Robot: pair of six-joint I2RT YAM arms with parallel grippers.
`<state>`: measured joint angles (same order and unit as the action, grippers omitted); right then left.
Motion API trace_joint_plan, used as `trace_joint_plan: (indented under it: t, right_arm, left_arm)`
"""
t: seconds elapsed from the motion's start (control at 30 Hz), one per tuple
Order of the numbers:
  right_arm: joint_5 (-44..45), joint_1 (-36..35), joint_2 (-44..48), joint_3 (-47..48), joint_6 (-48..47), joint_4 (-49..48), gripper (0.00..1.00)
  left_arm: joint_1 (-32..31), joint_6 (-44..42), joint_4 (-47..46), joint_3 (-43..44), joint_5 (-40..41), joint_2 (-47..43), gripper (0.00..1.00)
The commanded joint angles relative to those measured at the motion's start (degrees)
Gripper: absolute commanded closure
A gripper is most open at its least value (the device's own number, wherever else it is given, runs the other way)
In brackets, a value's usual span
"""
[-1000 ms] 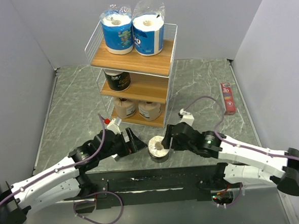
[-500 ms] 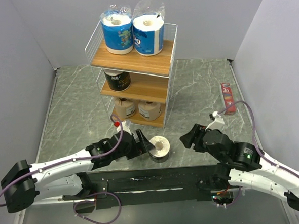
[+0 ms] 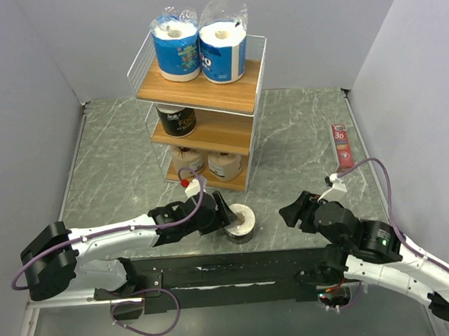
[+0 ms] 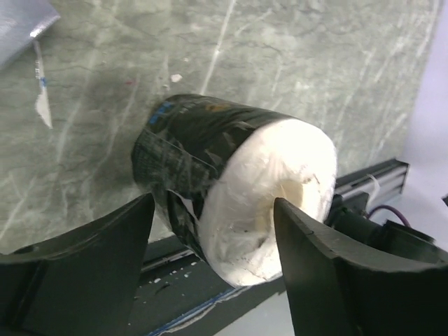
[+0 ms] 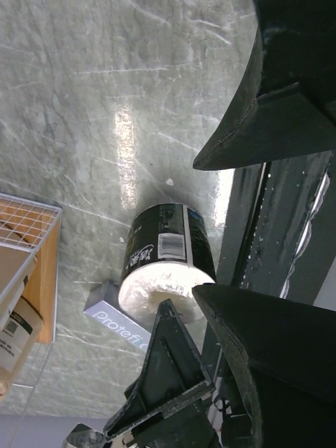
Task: Place and organize the paper towels onto the shelf
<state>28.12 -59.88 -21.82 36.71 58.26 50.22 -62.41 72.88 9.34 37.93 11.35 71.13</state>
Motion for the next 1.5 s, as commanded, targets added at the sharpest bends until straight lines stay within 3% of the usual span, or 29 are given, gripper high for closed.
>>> trace_joint_plan:
  t: [0.0,0.43,0.67,0.83,1.13,1.47]
  right_arm:
    - [2.99,-0.42,2.13,-0.24,0.63,2.25,0.27]
    - [3.96,-0.33,3.10,0.12,0.71,3.48,0.27]
    - [4.57,-0.24,4.42,-0.15,0.89,4.27,0.27]
    - [4.58,-0.42,4.95,-0.76,1.07,4.28,0.27]
    - [4.40,-0.42,5.56,-0.50,1.42,5.33,0.26]
    - [4.31,-0.24,7.41,0.03,1.86,7.26,0.26]
  left_arm:
    - [-0.52,0.86,1.73,3.64,2.88,0.93,0.27]
    - [-0.87,-0.28,0.94,3.99,2.18,2.35,0.43]
    - [-1.13,-0.81,5.32,5.39,4.20,-5.02,0.53]
    - [-1.13,-1.69,9.89,7.50,6.66,-9.87,0.54]
    - [1.59,-7.75,24.57,21.29,16.50,-15.50,0.53]
    - [13.01,-17.33,24.76,35.09,14.13,-12.08,0.55]
